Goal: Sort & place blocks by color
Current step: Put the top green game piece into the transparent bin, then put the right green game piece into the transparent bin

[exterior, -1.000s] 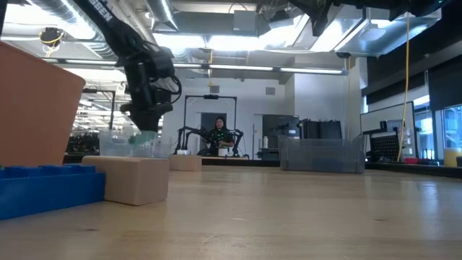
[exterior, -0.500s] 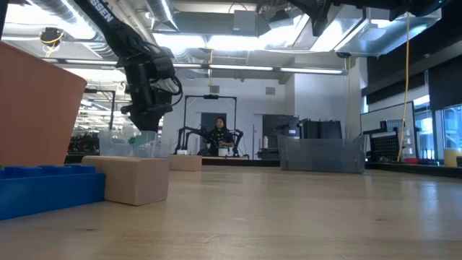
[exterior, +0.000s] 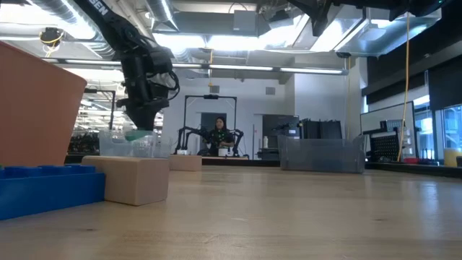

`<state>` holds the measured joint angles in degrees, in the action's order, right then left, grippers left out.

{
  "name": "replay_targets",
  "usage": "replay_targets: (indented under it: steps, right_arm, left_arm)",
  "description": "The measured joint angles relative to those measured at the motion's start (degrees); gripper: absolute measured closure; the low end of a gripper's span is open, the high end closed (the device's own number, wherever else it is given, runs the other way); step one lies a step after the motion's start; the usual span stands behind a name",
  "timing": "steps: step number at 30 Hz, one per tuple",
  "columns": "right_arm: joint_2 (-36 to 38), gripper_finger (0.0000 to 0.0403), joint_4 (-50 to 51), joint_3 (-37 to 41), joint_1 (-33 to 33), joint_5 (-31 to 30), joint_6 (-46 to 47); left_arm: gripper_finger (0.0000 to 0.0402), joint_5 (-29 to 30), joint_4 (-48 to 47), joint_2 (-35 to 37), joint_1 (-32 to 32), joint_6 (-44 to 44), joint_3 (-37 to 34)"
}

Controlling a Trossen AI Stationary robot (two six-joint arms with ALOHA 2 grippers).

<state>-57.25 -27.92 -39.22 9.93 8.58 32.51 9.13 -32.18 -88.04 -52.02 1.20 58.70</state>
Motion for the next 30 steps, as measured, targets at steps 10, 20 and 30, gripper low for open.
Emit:
replay_targets:
  steps: [10,20,30]
  right_arm:
    - [0.0,0.0126,0.0,0.0,0.0,0.0,0.2]
    - [0.0,0.0126,0.0,0.0,0.0,0.0,0.3]
    - [0.0,0.0126,0.0,0.0,0.0,0.0,0.2]
  left_arm:
    - [0.0246,0.2,-5.5,0.4,0.3,2.2,0.0]
    - [0.0137,0.3,-4.3,0.4,-0.1,2.2,0.0]
    - [0.0093,-8.0,-9.9,0.3,2.1,-3.9,5.5]
